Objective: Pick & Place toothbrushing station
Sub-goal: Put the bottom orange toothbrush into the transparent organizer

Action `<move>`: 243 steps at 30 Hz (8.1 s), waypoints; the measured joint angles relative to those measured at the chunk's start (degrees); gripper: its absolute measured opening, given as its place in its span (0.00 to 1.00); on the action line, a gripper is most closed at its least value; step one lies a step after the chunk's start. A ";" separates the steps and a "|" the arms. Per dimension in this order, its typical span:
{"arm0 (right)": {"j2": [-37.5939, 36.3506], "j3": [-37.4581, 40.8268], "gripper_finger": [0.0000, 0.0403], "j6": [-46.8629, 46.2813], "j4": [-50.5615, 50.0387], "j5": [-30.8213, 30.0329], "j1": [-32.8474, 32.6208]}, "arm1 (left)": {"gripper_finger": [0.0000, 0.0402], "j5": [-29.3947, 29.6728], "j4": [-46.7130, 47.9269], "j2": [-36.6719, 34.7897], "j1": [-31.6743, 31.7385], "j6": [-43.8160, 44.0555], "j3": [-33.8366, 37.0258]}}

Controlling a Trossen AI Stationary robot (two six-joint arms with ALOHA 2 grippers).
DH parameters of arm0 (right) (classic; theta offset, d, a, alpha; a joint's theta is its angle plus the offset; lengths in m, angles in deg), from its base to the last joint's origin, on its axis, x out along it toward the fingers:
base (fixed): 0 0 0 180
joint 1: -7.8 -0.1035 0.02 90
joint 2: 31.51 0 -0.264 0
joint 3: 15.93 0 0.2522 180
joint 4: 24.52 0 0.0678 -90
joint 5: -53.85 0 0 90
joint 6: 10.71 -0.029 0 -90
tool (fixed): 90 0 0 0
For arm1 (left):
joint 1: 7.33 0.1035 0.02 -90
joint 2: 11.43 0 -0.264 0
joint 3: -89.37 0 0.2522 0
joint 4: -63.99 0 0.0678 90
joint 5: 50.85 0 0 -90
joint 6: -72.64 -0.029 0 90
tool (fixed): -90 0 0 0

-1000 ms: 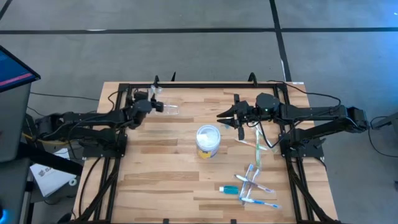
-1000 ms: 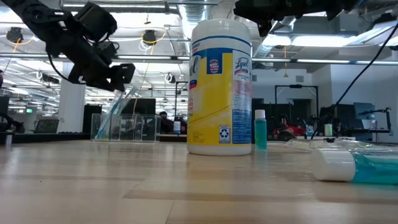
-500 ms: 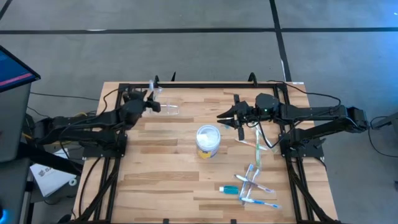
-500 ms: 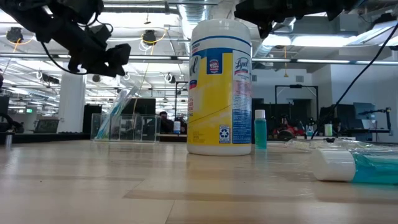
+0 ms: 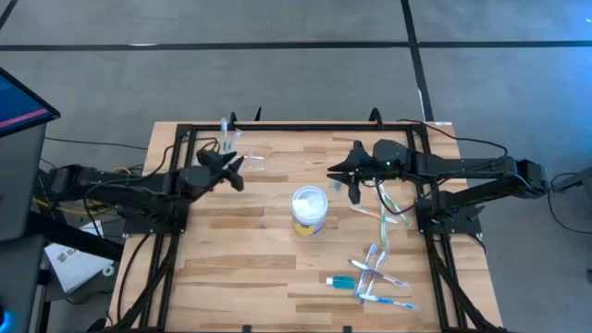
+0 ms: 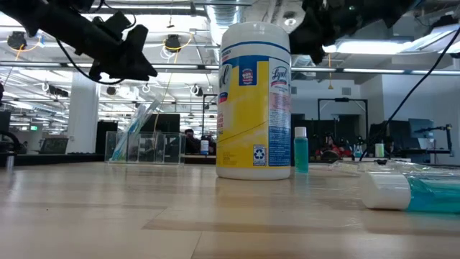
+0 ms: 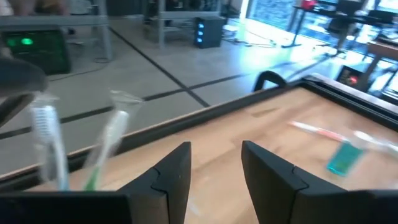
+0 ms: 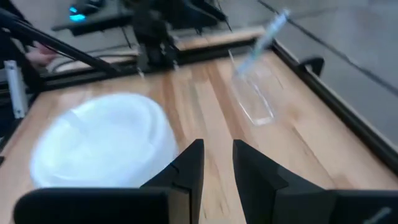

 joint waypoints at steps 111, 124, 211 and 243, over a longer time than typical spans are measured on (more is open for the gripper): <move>24.55 0.36 0.32 -5.10 -30.90 -2.52 -3.91 | 0.34 -0.94 -3.72 0.02 -15.23 0.68 0.00; 25.40 0.31 0.08 -5.10 -31.47 -1.96 -3.97 | 0.34 -0.94 -3.76 0.02 -15.25 0.68 0.00; 21.20 -16.38 0.02 5.43 30.62 3.90 -3.57 | 0.34 -27.42 -57.60 30.93 -2.53 -21.90 -6.47; 25.22 -19.69 0.06 4.64 28.89 5.48 -3.52 | 0.04 -29.86 -56.80 30.93 -2.57 -22.52 -6.47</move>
